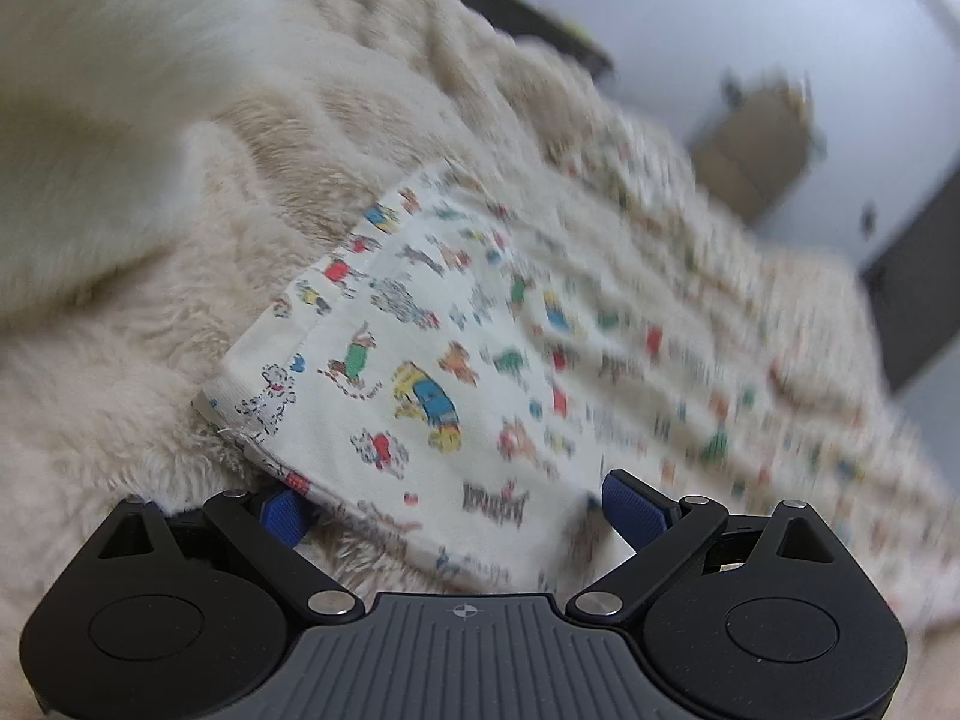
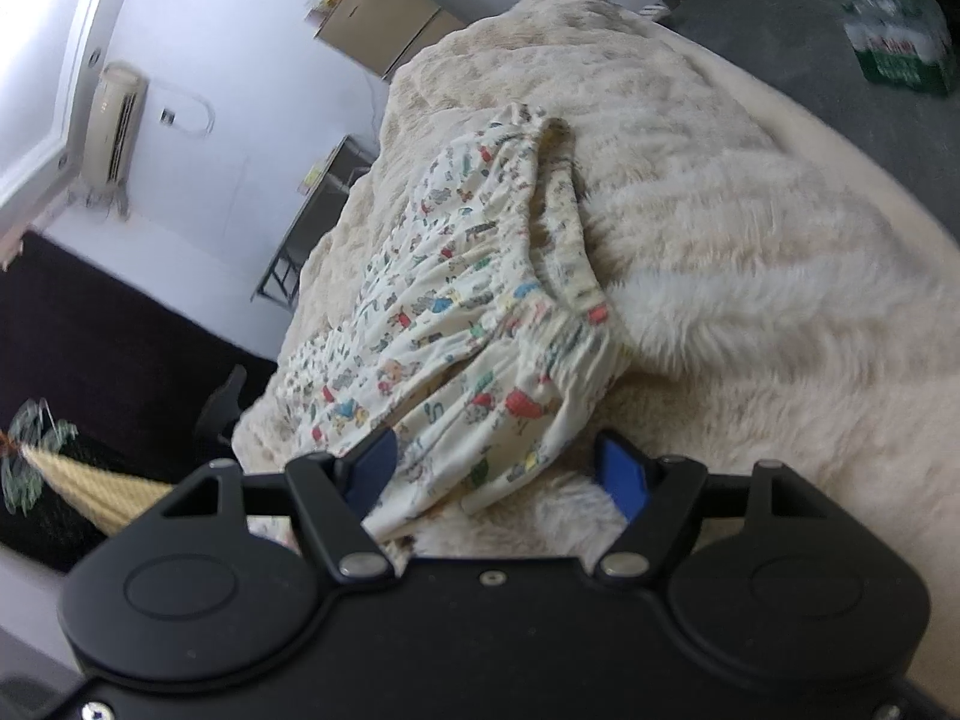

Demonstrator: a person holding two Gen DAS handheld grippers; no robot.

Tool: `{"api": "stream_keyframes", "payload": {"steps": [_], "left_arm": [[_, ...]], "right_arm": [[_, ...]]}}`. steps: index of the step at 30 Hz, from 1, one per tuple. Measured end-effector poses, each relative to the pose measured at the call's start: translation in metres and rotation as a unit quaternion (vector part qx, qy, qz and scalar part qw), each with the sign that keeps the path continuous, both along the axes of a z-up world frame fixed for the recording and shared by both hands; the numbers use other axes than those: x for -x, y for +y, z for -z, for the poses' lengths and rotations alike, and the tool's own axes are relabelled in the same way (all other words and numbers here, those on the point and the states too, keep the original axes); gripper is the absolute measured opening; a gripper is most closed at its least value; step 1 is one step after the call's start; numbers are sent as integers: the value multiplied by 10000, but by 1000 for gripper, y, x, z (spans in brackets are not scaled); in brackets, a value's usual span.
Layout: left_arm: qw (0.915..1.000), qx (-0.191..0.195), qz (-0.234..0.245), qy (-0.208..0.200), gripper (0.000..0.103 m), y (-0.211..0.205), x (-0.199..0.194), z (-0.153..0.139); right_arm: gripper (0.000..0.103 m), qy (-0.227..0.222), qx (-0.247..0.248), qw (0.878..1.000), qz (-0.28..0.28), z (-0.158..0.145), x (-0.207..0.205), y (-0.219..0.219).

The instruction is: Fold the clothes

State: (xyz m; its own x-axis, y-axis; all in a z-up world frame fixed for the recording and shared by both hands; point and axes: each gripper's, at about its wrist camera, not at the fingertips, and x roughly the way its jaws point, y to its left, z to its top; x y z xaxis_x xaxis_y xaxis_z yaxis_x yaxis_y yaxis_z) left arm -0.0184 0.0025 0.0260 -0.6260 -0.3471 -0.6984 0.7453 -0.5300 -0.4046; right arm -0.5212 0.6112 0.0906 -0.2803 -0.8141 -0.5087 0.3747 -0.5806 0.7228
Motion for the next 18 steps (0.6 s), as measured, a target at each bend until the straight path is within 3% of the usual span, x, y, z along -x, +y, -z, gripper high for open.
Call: {"api": "stream_keyframes", "payload": {"steps": [3, 5, 7, 8, 10, 14, 16, 18], "left_arm": [[9909, 702, 672, -929, 96, 18, 14, -20], [9719, 1316, 1200, -1541, 97, 36, 23, -31], [9463, 1913, 1667, -2002, 97, 56, 31, -39], [9419, 2021, 1741, -2041, 97, 60, 29, -40], [9285, 2267, 2099, -2059, 97, 73, 29, -45], [8876, 3099, 2791, -1955, 96, 111, 42, -57], [8654, 3588, 2968, -1851, 96, 131, 53, -61], [8552, 3775, 3129, -1680, 96, 142, 61, -60]], "right_arm": [[77, 641, -386, 9960, -483, -20, -2, 3], [80, 1190, -774, 9865, -817, -33, -10, 3], [80, 1904, -1292, 9662, -1164, -47, -24, 0], [80, 2098, -1416, 9595, -1240, -51, -29, -1], [80, 2891, -1797, 9288, -1465, -60, -48, 1], [81, 3868, -2405, 8752, -1627, -63, -65, -1], [80, 4165, -2719, 8507, -1702, -61, -72, -6], [80, 4402, -2984, 8265, -1848, -54, -79, -13]]}}
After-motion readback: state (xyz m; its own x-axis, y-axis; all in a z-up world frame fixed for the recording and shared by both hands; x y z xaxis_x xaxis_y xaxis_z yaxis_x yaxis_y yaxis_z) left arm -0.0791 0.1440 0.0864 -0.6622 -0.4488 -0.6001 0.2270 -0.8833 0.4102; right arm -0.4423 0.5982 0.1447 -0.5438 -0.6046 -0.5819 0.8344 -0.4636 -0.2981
